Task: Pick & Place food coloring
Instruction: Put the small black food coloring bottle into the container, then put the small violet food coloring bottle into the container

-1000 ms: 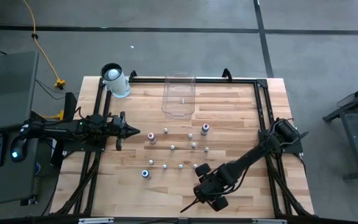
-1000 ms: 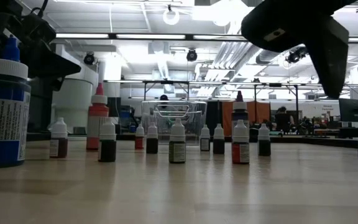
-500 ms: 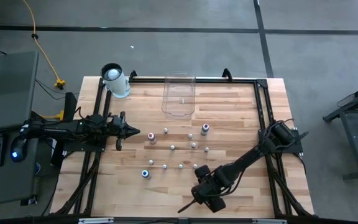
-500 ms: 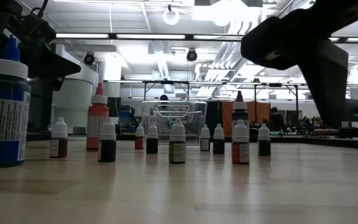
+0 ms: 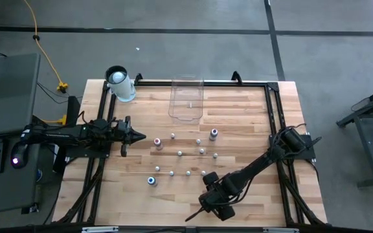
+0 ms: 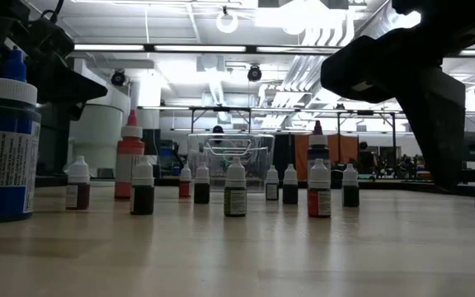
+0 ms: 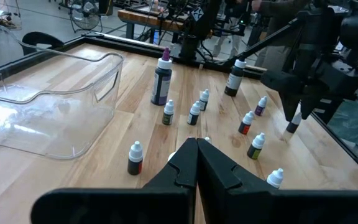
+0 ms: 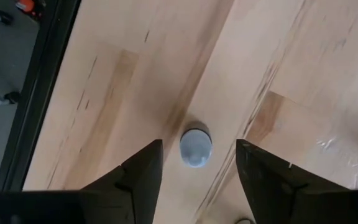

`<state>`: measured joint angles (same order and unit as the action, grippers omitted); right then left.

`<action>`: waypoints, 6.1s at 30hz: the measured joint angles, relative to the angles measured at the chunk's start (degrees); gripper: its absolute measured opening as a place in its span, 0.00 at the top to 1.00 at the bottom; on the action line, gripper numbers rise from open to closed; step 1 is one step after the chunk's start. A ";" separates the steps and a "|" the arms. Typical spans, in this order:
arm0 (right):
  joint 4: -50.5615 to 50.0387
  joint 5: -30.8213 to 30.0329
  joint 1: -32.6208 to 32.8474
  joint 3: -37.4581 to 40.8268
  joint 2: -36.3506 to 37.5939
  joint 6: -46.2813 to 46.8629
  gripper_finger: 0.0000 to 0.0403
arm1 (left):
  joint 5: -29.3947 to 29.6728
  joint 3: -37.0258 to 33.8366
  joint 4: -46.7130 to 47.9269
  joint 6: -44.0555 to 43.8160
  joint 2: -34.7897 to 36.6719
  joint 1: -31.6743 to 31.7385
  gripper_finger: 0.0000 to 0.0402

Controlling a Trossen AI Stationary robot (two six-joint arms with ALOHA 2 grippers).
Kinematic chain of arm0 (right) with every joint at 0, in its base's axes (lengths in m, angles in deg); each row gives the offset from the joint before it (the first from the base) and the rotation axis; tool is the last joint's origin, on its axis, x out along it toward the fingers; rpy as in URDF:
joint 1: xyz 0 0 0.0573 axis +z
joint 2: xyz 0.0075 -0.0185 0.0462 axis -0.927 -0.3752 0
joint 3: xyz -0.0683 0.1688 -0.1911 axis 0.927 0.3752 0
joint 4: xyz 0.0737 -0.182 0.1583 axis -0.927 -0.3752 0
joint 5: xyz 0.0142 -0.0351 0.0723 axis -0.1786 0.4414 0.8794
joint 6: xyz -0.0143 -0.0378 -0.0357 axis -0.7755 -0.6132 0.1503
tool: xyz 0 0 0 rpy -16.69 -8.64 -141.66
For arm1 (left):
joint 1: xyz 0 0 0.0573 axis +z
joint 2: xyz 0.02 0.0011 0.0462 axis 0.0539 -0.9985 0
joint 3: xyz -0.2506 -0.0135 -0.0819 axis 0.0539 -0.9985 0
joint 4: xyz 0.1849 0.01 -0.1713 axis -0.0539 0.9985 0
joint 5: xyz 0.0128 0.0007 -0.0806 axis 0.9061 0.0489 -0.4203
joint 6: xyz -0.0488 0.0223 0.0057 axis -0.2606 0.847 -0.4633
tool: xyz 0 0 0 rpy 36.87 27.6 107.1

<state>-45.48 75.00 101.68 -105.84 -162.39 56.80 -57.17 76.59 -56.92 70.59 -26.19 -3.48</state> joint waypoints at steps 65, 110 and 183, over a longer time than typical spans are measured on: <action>-17.51 -2.52 -3.43 -20.18 -0.98 6.75 0.85 | 0.00 0.00 -0.02 0.00 -0.01 0.00 1.00; -12.45 -3.36 -59.74 -40.13 -12.47 -7.99 0.84 | 0.00 0.00 0.00 0.00 -0.01 -0.02 1.00; -2.50 2.12 -64.06 -40.22 -24.79 -3.90 0.62 | -0.02 0.00 0.00 0.00 0.00 -0.02 1.00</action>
<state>-47.98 77.12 37.62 -146.06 -187.17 52.90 -57.20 76.59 -56.92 70.59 -26.19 -3.49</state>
